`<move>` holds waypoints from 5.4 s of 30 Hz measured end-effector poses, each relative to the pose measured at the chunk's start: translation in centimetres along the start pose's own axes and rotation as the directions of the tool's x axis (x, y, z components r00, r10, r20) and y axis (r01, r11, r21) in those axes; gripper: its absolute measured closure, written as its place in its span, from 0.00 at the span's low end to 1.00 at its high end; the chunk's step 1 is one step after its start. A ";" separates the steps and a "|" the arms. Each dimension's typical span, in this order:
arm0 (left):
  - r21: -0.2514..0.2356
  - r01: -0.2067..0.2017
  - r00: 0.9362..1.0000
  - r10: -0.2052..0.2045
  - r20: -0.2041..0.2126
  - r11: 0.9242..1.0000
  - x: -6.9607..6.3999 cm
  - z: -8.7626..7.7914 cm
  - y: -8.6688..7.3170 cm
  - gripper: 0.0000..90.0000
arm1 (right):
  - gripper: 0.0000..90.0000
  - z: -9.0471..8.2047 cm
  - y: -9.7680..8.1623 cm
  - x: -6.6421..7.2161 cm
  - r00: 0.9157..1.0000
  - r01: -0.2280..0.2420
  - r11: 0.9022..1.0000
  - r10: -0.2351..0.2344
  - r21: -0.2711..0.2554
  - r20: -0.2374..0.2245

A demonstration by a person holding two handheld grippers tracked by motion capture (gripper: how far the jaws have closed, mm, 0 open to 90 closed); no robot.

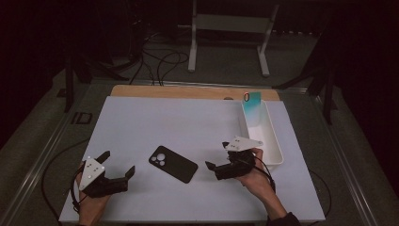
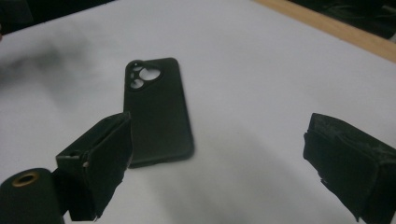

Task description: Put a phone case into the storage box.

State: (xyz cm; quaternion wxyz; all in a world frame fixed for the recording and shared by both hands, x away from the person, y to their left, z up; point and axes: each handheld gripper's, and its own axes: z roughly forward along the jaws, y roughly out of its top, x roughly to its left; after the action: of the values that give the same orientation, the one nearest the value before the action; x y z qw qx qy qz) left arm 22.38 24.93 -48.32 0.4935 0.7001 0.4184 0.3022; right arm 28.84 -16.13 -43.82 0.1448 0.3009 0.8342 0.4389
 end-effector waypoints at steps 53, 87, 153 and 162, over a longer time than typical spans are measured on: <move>0.028 -0.005 1.000 0.005 0.006 1.000 -0.1 0.4 -0.1 0.00 | 0.09 13.7 0.5 4.3 0.984 0.147 0.913 -0.095 0.381 -0.150; 0.072 0.008 1.000 -0.008 -0.011 0.997 0.0 0.7 -0.1 0.00 | 0.17 13.1 0.7 4.7 0.982 0.169 0.921 -0.126 0.351 -0.142; 0.083 0.207 0.904 -0.223 0.364 0.975 -5.7 7.1 8.6 0.71 | 0.16 6.4 4.5 6.6 0.997 0.078 0.971 -0.082 -0.225 -0.008; 0.074 0.188 0.906 -0.202 0.371 0.979 -6.3 7.2 8.7 0.91 | 0.15 7.1 4.5 7.5 0.994 0.105 0.972 -0.109 -0.211 -0.006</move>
State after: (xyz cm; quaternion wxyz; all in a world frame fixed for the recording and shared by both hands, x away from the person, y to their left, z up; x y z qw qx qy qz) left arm 27.92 14.80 -42.54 0.5795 0.7084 0.3893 0.1037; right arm 28.27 -4.87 -44.09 0.1919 0.2346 0.7992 0.5191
